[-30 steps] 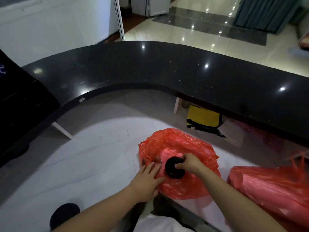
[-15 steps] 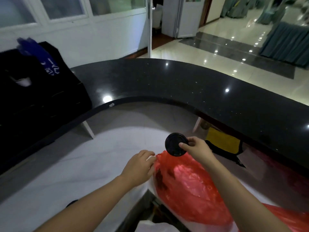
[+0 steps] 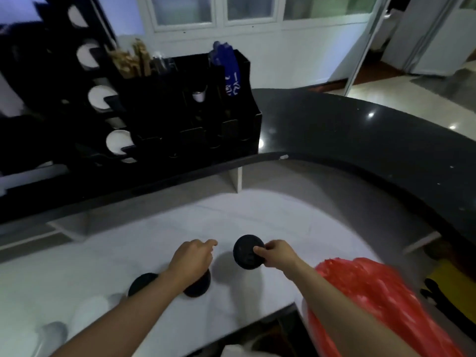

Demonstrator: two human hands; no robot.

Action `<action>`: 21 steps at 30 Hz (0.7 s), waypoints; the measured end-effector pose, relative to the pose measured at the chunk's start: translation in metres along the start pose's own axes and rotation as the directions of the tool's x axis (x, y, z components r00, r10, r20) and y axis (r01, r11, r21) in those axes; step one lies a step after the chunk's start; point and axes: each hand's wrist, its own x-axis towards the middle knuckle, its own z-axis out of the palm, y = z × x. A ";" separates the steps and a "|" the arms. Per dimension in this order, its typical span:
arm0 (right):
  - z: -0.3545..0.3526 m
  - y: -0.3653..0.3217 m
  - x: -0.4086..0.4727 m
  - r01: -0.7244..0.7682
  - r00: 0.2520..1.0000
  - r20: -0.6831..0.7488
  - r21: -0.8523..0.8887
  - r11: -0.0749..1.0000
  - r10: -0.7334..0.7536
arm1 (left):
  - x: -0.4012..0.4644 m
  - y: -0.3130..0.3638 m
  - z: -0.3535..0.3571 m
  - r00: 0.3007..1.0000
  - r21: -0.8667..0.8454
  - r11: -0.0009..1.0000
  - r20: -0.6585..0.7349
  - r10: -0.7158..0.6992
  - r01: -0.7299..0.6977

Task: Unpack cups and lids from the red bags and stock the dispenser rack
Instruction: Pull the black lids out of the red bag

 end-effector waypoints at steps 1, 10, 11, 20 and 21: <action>0.014 -0.001 0.005 -0.021 1.000 0.021 -0.019 1.000 0.021 | -0.008 -0.008 0.002 0.999 -0.009 0.999 0.021 -0.042 0.042; 0.076 0.009 0.024 0.002 1.000 0.009 -0.433 0.902 0.002 | -0.045 -0.038 0.019 0.988 -0.094 0.992 0.139 -0.070 0.083; 0.076 0.010 0.024 0.013 1.000 -0.017 -0.439 0.898 -0.023 | -0.043 -0.038 0.019 0.991 -0.094 0.993 0.120 -0.057 0.069; 0.004 0.017 -0.006 0.052 0.949 -0.294 -0.211 0.976 -0.114 | 0.009 0.021 0.024 0.966 -0.175 0.952 0.019 0.257 -0.250; -0.011 0.020 -0.012 0.046 0.939 -0.328 -0.192 0.980 -0.108 | 0.017 0.035 0.025 0.951 -0.177 0.937 0.017 0.308 -0.300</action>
